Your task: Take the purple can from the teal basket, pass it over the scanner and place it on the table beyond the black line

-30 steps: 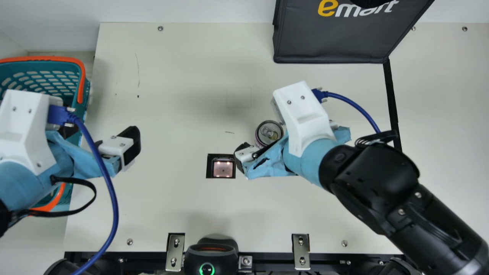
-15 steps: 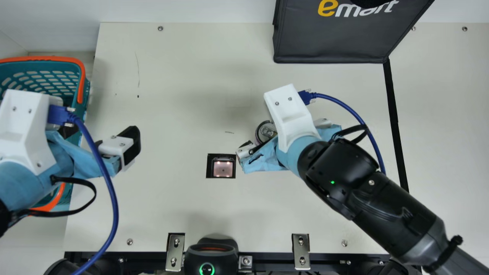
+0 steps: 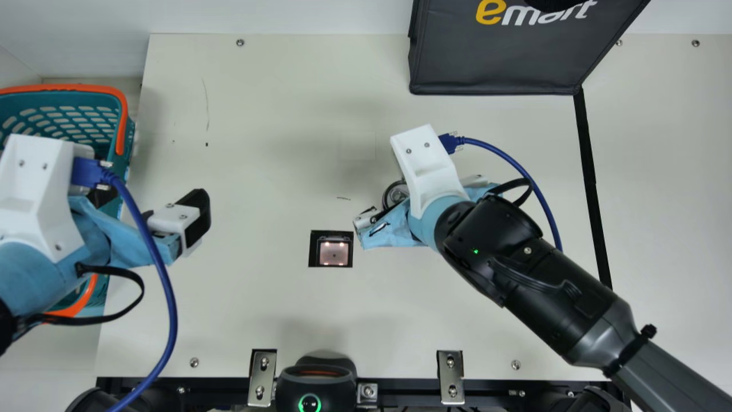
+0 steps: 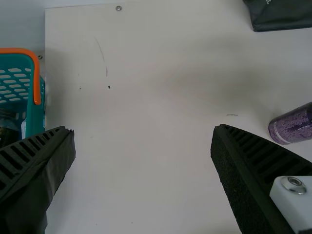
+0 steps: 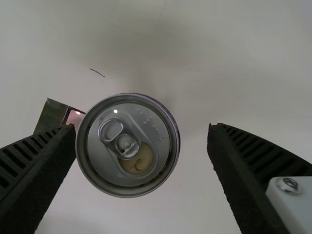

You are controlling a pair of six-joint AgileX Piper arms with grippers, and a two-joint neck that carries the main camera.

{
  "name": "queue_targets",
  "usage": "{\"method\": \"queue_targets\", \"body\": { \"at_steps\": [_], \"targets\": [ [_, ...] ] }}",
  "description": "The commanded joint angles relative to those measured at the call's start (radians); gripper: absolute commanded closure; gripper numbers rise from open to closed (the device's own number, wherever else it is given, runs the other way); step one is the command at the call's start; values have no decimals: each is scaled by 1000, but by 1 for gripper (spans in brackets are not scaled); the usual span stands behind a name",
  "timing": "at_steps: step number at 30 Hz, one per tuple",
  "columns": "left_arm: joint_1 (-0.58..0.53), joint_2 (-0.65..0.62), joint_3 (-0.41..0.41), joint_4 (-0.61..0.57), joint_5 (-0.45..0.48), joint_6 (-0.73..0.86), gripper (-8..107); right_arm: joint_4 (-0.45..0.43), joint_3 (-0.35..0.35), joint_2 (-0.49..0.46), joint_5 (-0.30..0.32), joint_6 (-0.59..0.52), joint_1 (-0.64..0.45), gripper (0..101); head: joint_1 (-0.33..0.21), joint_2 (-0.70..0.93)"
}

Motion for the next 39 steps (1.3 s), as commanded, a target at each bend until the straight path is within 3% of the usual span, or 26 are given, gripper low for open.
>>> {"method": "queue_targets", "body": {
  "at_steps": [1, 11, 25, 28, 39],
  "targets": [
    [0, 0, 0, 0, 0, 0, 9, 3, 1, 3, 0, -3, -1, 33, -29, 2],
    [0, 0, 0, 0, 0, 0, 9, -16, -13, 6, 17, 4, 8, 100, -29, 2],
    [0, 0, 0, 0, 0, 0, 9, -65, -128, -8, 117, 17, 41, 101, -29, 2],
    [0, 0, 0, 0, 0, 0, 9, -71, -144, -8, 133, 18, 44, 101, -29, -68],
    [0, 0, 0, 0, 0, 0, 9, -50, -98, -86, 145, 10, -89, 101, -29, -325]
  ]
}}
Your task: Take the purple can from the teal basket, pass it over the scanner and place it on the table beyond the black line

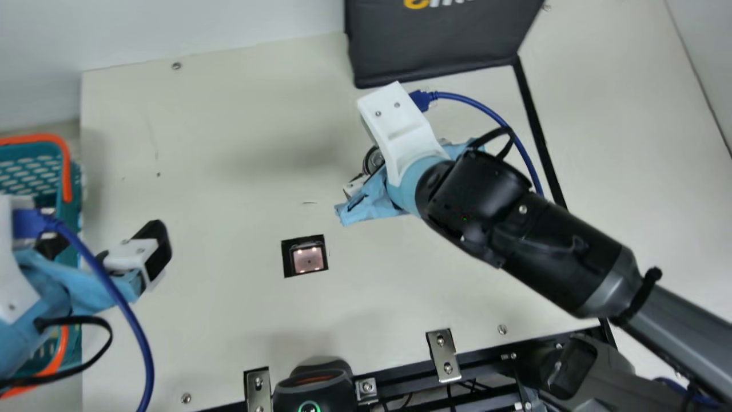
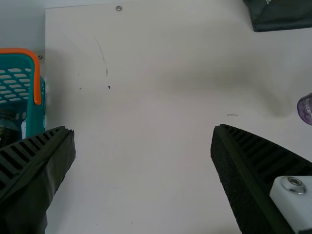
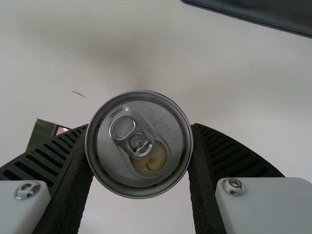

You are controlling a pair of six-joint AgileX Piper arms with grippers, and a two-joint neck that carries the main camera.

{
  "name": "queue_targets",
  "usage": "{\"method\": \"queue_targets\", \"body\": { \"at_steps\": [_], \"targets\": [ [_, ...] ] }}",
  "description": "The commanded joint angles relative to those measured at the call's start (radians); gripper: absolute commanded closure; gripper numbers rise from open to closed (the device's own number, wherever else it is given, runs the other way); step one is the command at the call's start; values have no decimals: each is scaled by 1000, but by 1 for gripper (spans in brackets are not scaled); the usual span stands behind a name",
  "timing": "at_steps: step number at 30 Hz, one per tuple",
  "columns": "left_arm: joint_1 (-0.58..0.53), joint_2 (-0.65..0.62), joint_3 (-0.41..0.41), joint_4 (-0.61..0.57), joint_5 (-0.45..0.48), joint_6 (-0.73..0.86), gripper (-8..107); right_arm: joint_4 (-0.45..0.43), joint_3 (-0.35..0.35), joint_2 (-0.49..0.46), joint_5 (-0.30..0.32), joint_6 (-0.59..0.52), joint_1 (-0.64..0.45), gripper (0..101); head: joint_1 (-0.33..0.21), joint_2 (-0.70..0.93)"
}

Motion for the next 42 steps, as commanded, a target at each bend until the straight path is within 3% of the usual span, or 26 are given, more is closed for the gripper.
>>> {"method": "queue_targets", "body": {
  "at_steps": [1, 14, 23, 33, 42],
  "targets": [
    [0, 0, 0, 0, 0, 0, 9, 9, 12, -23, -1, -12, -53, 101, -29, -94],
    [0, 0, 0, 0, 0, 0, 9, 81, 81, -160, 28, -132, -390, 101, -29, -94],
    [0, 0, 0, 0, 0, 0, 9, 149, 91, -210, 48, -293, -626, 101, -29, -94],
    [0, 0, 0, 0, 0, 0, 9, 324, 49, -174, 61, -669, -922, 101, -29, -94],
    [0, 0, 0, 0, 0, 0, 9, 484, -61, -14, 74, -1055, -1202, 101, -29, -94]
  ]
}}
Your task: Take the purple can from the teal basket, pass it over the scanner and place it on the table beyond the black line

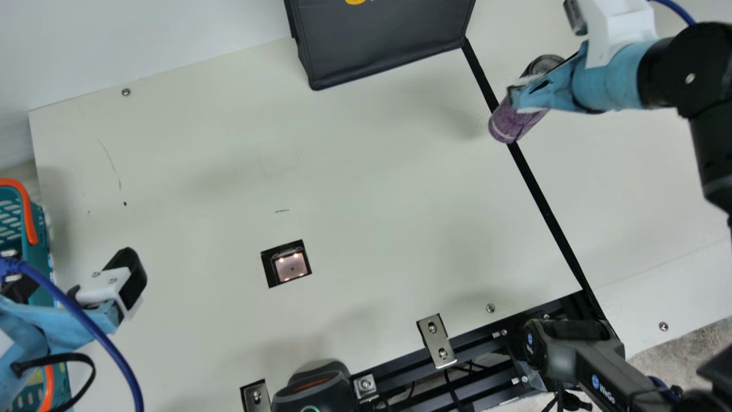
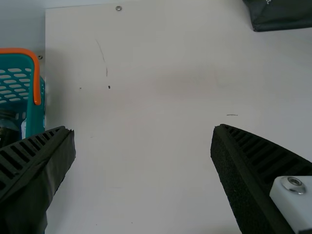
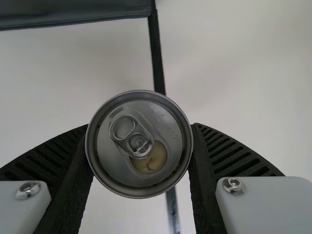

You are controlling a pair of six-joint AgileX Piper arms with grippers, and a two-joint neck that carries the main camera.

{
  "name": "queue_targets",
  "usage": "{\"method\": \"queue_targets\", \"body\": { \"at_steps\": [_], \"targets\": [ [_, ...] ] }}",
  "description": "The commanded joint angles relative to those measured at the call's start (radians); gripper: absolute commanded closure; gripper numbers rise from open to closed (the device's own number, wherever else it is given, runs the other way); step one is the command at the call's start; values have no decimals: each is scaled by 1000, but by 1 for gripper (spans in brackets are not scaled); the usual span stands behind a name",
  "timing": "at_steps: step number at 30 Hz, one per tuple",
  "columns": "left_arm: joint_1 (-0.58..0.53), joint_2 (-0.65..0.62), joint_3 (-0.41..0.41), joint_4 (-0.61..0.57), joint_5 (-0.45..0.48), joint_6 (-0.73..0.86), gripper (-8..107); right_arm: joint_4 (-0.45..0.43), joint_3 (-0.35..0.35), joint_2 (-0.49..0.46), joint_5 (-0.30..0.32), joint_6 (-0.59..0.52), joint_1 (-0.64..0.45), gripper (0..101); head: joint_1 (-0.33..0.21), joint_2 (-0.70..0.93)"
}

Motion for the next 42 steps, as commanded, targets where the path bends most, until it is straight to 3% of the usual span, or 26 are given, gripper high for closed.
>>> {"method": "queue_targets", "body": {
  "at_steps": [1, 8, 16, 31, 42],
  "targets": [
    [0, 0, 0, 0, 0, 0, 9, 44, -41, 63, 1, -193, -113, 101, -29, -2],
    [0, 0, 0, 0, 0, 0, 9, 85, -163, 213, -1, -373, -224, 101, -29, -2],
    [0, 0, 0, 0, 0, 0, 9, 85, -275, 351, -26, -457, -258, 101, -29, -2],
    [0, 0, 0, 0, 0, 0, 9, 62, -507, 603, -66, -394, -257, 101, -29, -2],
    [0, 0, 0, 0, 0, 0, 9, 57, -628, 713, -78, -302, -255, 101, -29, -2]
  ]
}}
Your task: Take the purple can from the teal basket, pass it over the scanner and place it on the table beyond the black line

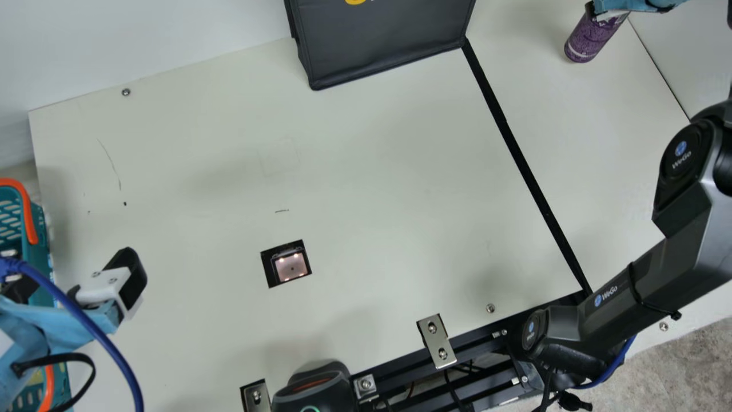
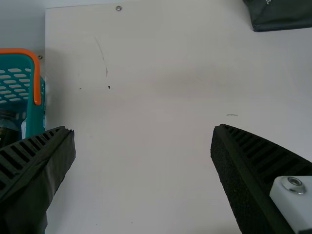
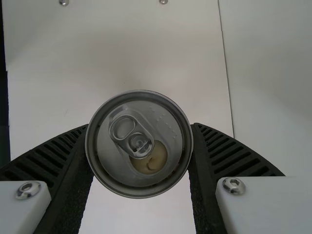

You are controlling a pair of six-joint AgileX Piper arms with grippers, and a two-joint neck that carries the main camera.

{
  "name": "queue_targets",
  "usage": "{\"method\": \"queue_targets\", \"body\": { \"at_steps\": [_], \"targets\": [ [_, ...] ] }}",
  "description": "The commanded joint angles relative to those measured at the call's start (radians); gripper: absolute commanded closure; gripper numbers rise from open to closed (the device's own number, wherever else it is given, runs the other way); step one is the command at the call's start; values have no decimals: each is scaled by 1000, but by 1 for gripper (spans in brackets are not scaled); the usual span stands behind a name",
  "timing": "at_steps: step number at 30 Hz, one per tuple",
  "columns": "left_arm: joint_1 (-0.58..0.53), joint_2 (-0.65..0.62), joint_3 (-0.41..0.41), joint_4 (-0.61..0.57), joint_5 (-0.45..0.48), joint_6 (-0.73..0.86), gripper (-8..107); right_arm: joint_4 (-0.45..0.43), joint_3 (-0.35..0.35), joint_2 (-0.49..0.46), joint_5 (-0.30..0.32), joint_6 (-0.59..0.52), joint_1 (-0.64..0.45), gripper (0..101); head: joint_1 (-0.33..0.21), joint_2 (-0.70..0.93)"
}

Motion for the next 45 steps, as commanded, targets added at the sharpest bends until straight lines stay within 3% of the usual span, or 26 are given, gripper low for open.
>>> {"method": "queue_targets", "body": {
  "at_steps": [1, 5, 33, 39, 45],
  "targets": [
    [0, 0, 0, 0, 0, 0, 9, 0, -11, 10, 2, 13, 1, 101, -29, -2],
    [0, 0, 0, 0, 0, 0, 9, -1, -22, 26, -3, 35, 1, 101, -29, -2],
    [0, 0, 0, 0, 0, 0, 9, -12, 6, 17, -21, 105, -7, 8, -29, -2],
    [0, 0, 0, 0, 0, 0, 9, -19, 39, -19, -27, 118, -6, 6, -29, -2],
    [0, 0, 0, 0, 0, 0, 9, -42, 123, -93, -46, 154, 7, 6, -29, -2]
  ]
}}
